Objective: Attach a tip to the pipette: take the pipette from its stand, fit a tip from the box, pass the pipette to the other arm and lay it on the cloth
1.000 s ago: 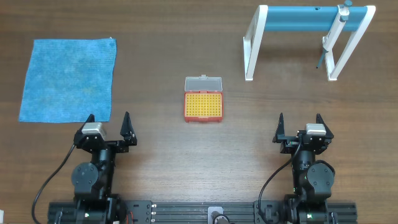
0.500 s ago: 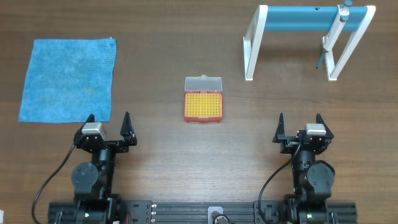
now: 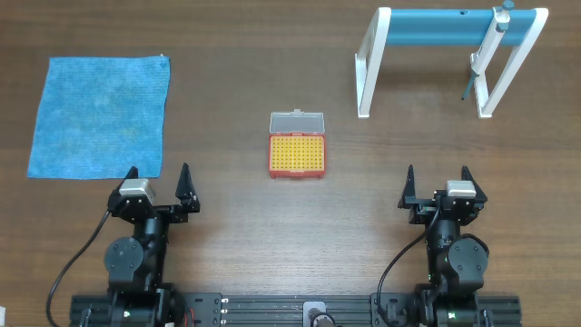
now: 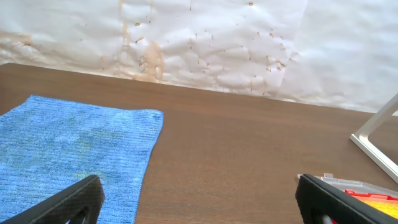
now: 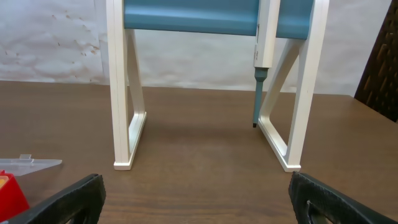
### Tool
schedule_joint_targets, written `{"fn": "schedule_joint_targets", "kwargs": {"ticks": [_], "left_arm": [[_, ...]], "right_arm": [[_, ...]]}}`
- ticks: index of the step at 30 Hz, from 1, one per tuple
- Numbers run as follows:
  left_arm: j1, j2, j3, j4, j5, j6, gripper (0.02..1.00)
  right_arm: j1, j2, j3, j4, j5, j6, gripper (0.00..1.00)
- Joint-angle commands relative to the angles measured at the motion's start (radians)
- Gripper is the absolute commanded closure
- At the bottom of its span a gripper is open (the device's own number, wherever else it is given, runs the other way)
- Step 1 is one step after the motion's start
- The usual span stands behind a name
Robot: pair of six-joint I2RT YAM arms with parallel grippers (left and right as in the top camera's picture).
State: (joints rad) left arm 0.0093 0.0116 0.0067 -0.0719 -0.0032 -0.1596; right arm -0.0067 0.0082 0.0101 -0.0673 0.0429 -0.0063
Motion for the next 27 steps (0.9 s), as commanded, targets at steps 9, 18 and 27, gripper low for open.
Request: {"fn": "schedule_joint_targets", "kwargs": {"ticks": [9, 18, 27], "left_arm": [[-0.004, -0.008, -0.001, -0.008, -0.004, -0.013, 0.023], [-0.004, -0.008, -0.001, -0.008, -0.005, -0.012, 0.023], [-0.004, -0.008, -0.001, -0.008, -0.004, -0.013, 0.020]], "right_arm": [[-0.105, 0.737, 0.497, 0.056, 0.009, 0.004, 0.027], [-0.533, 1.218, 0.769, 0.224, -0.631, -0.146, 0.025], [-0.498, 1.431, 0.769, 0.488, -0.631, -0.065, 0.023]]}}
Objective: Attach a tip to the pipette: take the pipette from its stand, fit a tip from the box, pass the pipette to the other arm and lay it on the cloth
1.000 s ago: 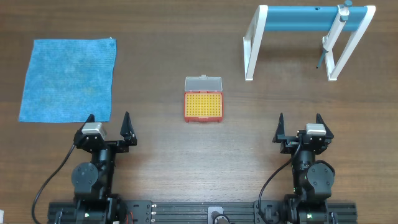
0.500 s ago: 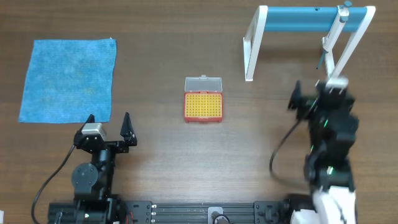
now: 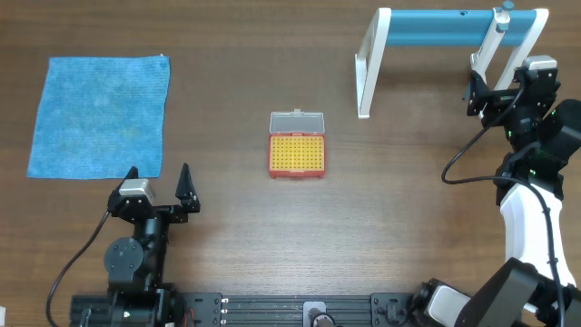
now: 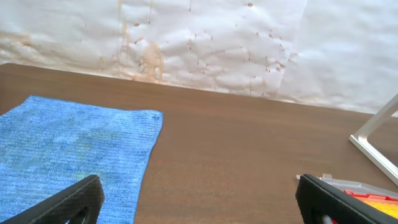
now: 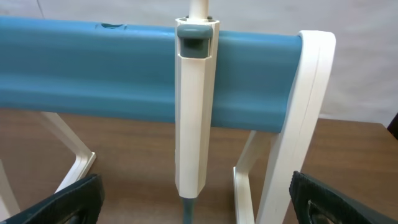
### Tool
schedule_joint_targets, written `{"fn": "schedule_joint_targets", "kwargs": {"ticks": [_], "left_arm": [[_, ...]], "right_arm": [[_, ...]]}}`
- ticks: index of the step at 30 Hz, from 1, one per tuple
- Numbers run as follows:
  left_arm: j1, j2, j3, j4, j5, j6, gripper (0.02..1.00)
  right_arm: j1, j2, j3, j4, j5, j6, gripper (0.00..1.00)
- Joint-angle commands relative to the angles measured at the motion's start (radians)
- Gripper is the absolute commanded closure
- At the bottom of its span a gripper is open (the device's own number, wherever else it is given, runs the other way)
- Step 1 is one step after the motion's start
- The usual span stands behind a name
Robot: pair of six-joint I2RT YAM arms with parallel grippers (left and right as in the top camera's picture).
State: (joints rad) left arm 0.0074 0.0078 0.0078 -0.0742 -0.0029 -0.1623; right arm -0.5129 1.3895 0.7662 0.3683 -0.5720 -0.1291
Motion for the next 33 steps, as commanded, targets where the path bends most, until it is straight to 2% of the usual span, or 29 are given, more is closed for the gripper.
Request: {"fn": "schedule_joint_targets", "kwargs": {"ticks": [1, 9, 12, 24, 30, 33], "left_arm": [[-0.002, -0.005, -0.002, -0.005, -0.005, -0.010, 0.023], [-0.002, -0.005, -0.002, -0.005, -0.005, -0.010, 0.023], [-0.002, -0.005, -0.002, -0.005, -0.005, -0.010, 0.020], [-0.002, -0.005, -0.002, -0.005, -0.005, -0.010, 0.023], [-0.002, -0.005, -0.002, -0.005, -0.005, -0.010, 0.023], [-0.002, -0.005, -0.002, -0.005, -0.005, -0.010, 0.023]], "right_arm": [[0.009, 0.069, 0.013, 0.085, -0.017, 0.077, 0.023], [0.048, 0.191, 0.018, 0.232, -0.016, 0.092, 0.003], [0.055, 0.238, 0.023, 0.301, -0.012, 0.137, 0.018], [0.080, 0.328, 0.111, 0.330, 0.016, 0.157, 0.060], [0.081, 0.330, 0.115, 0.329, 0.018, 0.163, 0.272], [0.081, 0.330, 0.115, 0.328, 0.018, 0.163, 0.500]]}}
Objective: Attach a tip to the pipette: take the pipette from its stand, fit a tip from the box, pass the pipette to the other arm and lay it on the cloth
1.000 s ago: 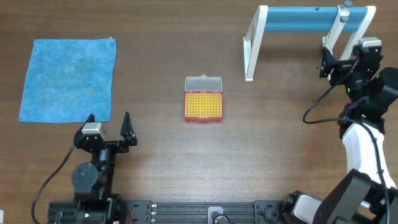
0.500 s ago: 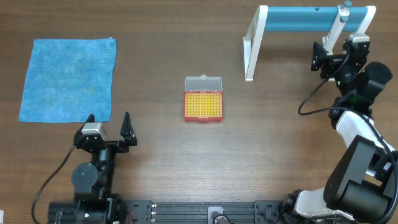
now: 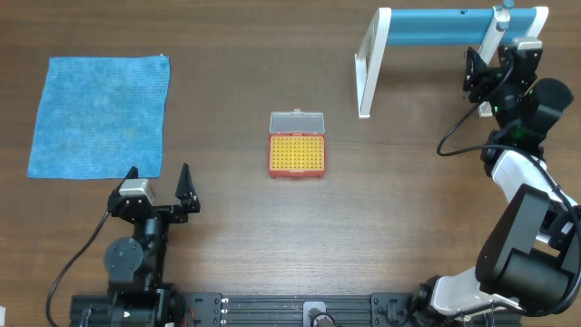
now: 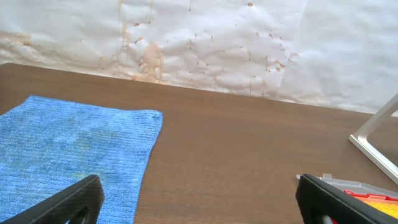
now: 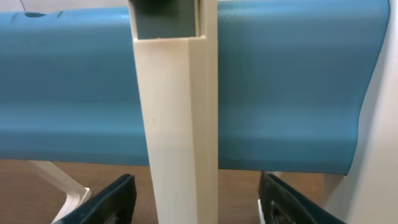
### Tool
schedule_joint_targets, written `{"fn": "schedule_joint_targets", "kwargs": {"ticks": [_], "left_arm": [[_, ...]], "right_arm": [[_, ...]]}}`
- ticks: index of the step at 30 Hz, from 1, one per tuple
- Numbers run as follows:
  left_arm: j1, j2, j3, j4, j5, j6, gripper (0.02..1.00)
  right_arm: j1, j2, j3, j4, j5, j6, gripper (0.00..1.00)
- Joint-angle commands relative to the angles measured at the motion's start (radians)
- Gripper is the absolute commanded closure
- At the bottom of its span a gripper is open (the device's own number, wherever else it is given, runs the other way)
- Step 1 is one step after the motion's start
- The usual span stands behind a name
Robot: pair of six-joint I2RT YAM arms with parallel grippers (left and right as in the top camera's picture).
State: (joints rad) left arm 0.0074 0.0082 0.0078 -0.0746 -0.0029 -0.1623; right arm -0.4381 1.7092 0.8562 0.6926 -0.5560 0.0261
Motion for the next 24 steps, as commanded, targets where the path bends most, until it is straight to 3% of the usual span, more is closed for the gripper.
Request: {"fn": "schedule_joint_targets", "kwargs": {"ticks": [1, 8, 14, 20, 24], "left_arm": [[-0.002, -0.005, -0.002, -0.005, -0.005, -0.010, 0.023], [-0.002, -0.005, -0.002, -0.005, -0.005, -0.010, 0.023], [-0.002, -0.005, -0.002, -0.005, -0.005, -0.010, 0.023], [-0.002, -0.005, -0.002, -0.005, -0.005, -0.010, 0.023], [-0.002, -0.005, -0.002, -0.005, -0.005, -0.010, 0.023]], "right_arm": [[0.006, 0.010, 0.025, 0.001, 0.002, 0.008, 0.555], [0.006, 0.010, 0.025, -0.026, 0.001, 0.008, 0.917], [0.006, -0.035, 0.025, -0.050, 0.002, 0.007, 0.923], [0.013, -0.265, 0.024, -0.122, 0.000, 0.008, 0.923], [0.153, -0.429, -0.079, -0.097, -0.182, 0.008, 0.923]]}}
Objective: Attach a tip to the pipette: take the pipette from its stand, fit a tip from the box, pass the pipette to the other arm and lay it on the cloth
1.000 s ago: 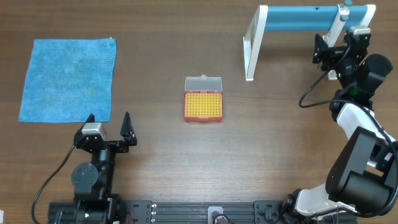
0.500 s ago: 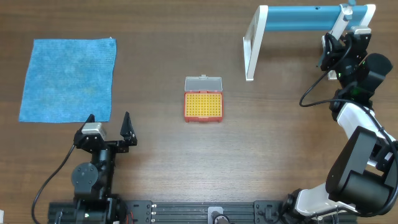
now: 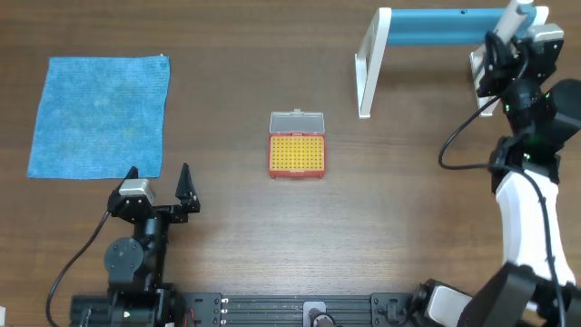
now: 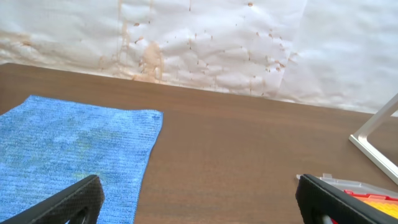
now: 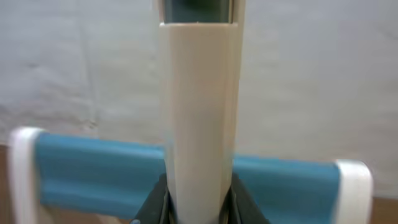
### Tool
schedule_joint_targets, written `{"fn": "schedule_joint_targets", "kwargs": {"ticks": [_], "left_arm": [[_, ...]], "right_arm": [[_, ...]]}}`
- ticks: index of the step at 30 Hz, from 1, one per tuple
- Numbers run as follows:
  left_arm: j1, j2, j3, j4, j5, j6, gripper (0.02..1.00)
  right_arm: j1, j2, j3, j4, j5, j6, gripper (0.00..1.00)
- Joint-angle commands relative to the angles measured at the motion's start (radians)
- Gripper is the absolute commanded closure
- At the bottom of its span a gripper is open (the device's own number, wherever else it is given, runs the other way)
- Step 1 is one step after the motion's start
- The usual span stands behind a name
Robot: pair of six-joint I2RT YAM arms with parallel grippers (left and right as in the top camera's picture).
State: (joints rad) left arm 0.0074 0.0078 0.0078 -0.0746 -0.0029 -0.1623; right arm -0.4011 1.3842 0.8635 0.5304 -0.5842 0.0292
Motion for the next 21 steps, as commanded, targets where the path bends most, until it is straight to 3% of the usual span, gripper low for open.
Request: {"fn": "schedule_joint_targets", "kwargs": {"ticks": [1, 4, 7, 10, 12, 17, 21], "left_arm": [[-0.002, -0.005, -0.002, -0.005, -0.005, -0.010, 0.020], [-0.002, -0.005, -0.002, -0.005, -0.005, -0.010, 0.020], [-0.002, -0.005, -0.002, -0.005, -0.005, -0.010, 0.023], [-0.002, -0.005, -0.002, -0.005, -0.005, -0.010, 0.023], [-0.002, -0.005, -0.002, -0.005, -0.005, -0.010, 0.023], [-0.002, -0.005, -0.002, -0.005, -0.005, -0.010, 0.023], [-0.002, -0.005, -0.002, -0.005, -0.005, -0.010, 0.023]], "right_arm": [[0.179, -0.119, -0.147, 0.160, -0.210, 0.015, 0.921], [0.385, -0.122, -0.332, 0.460, -0.217, 0.199, 0.921], [0.563, -0.095, -0.427, 0.607, -0.209, 0.199, 0.923], [0.692, -0.008, -0.430, 0.618, -0.209, 0.199, 0.923], [0.758, 0.093, -0.430, 0.757, -0.150, 0.199, 0.923], [0.810, 0.263, -0.429, 0.823, -0.093, 0.175, 0.921], [0.810, 0.265, -0.425, 0.822, -0.060, 0.093, 0.919]]}}
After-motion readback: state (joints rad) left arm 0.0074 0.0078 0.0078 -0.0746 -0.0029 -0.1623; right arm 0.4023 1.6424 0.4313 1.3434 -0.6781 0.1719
